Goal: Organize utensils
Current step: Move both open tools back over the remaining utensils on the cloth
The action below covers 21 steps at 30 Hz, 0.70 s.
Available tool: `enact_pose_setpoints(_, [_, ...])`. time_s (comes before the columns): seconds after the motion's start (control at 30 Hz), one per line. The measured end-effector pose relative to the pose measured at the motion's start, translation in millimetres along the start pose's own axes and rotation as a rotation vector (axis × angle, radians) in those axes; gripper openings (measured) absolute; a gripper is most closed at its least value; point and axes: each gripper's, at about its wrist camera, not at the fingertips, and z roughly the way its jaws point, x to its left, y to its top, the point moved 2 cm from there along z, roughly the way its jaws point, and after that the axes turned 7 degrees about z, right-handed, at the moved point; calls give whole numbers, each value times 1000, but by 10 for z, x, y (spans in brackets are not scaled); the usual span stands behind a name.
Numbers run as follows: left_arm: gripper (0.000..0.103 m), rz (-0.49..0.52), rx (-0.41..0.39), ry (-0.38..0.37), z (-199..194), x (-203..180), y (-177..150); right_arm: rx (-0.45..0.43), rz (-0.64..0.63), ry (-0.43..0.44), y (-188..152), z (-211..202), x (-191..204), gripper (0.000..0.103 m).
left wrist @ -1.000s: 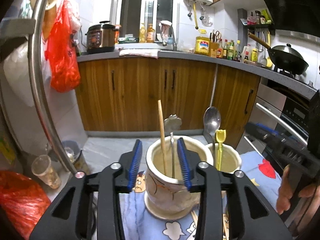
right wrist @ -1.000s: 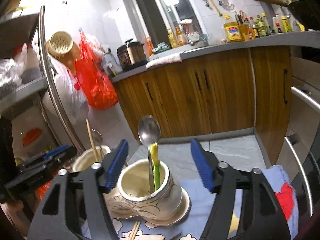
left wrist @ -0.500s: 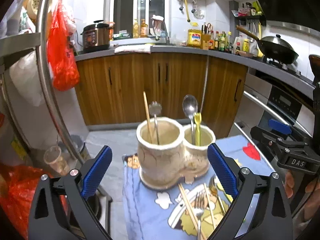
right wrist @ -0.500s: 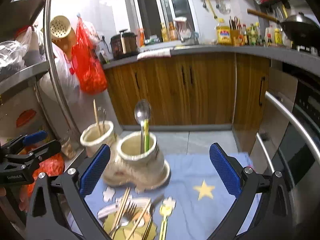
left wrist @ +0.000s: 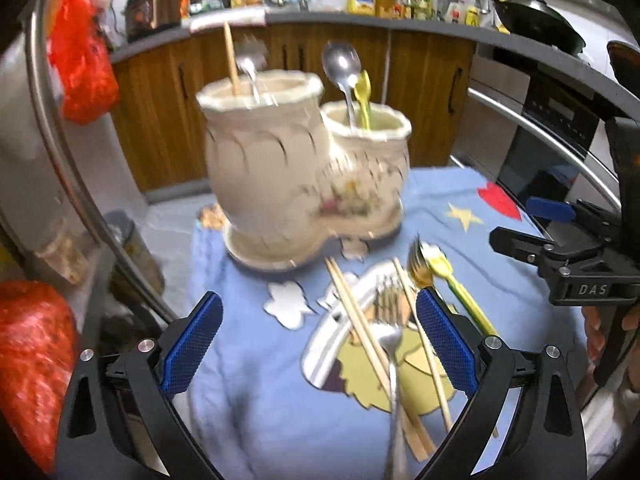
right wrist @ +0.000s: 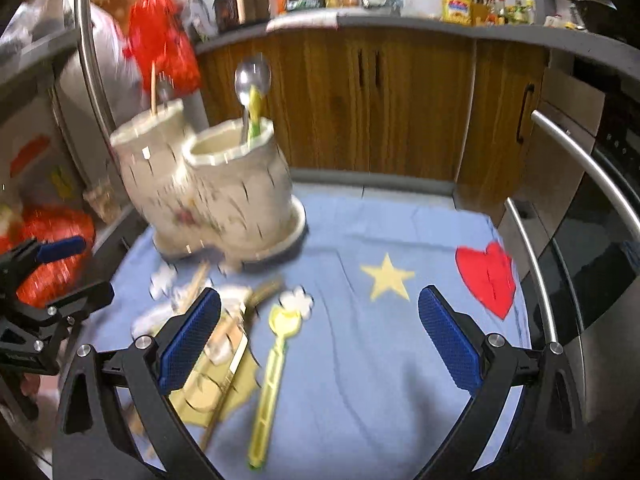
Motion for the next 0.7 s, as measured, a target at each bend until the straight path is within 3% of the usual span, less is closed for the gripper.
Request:
enact_pose_setpoints(0.23, [96, 96, 76, -35, 135, -201, -91, 135, -22, 59, -155, 210, 37, 75])
enact_pose_setpoints(0.43, [88, 207, 136, -70, 203, -430, -185, 193, -74, 85, -233, 258, 155, 57])
enact_pose_setpoints(0.53, [75, 236, 150, -82, 226, -498, -203, 214, -74, 94, -247, 281, 175, 53])
enact_pose_setpoints(0.6, [58, 243, 170, -88, 253, -517, -230, 224, -68, 100, -245, 297, 176, 52])
enact_pose_setpoints(0.7, [39, 251, 195, -115, 252, -514, -248, 232, -76, 96, -254, 304, 175, 41])
